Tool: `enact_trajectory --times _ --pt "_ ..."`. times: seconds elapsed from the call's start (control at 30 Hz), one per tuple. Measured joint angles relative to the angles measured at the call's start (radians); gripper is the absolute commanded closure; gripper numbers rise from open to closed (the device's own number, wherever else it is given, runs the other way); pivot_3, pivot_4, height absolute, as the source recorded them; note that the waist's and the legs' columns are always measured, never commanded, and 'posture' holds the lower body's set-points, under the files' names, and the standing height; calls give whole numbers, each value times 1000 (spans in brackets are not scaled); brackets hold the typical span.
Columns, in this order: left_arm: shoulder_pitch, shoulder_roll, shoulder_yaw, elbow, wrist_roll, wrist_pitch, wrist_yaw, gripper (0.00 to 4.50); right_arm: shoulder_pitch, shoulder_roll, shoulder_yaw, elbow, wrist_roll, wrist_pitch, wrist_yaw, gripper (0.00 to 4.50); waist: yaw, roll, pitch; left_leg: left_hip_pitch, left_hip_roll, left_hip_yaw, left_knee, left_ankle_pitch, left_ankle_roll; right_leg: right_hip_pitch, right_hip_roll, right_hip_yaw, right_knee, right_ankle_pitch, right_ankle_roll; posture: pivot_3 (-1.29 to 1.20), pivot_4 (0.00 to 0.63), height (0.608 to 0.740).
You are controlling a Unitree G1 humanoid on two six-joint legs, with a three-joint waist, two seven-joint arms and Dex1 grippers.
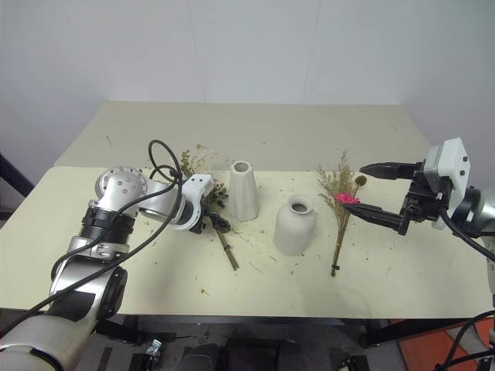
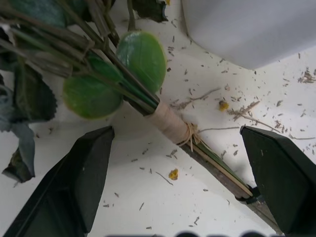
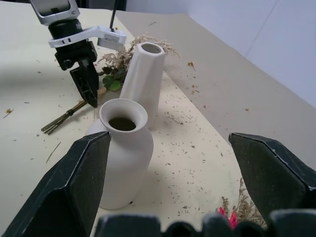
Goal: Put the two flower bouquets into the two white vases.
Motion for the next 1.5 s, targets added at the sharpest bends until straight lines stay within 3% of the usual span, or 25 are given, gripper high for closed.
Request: enact_trajectory --times 0.3,0.37,0.77,1.07,1.27,1.5 --pt "1 18 -8 -2 102 0 -46 3868 0 0 0 0 12 0 3 0 -1 0 0 0 0 0 0 0 0 0 0 0 0 0 1 0 150 740" --pt "3 22 -3 -3 123 0 -53 4336 0 0 0 0 16 0 3 0 -1 0 0 0 0 0 0 0 0 0 0 0 0 0 1 0 150 740" --pt "67 59 262 -210 377 -71 -37 4370 -7 0 2 4 21 0 3 0 0 -1 1 -2 0 0 0 0 -1 -1 -1 1 -1 1 2 0 150 740" --pt "158 107 244 -425 465 -619 -486 4370 -44 0 8 42 39 25 12 0 3 -2 1 -2 0 5 0 1 -2 -1 -1 1 -3 2 1 0 150 740" --pt "101 76 243 -365 465 -904 -783 4370 -50 -7 10 60 61 87 26 0 4 -3 2 -3 1 8 0 1 -2 -1 0 1 -4 2 1 0 150 740" --pt "-24 -17 228 -220 464 -1038 -993 4370 -48 -16 9 58 67 114 27 0 4 -3 2 -3 1 9 0 1 -1 -1 0 1 -4 2 2 0 150 740"
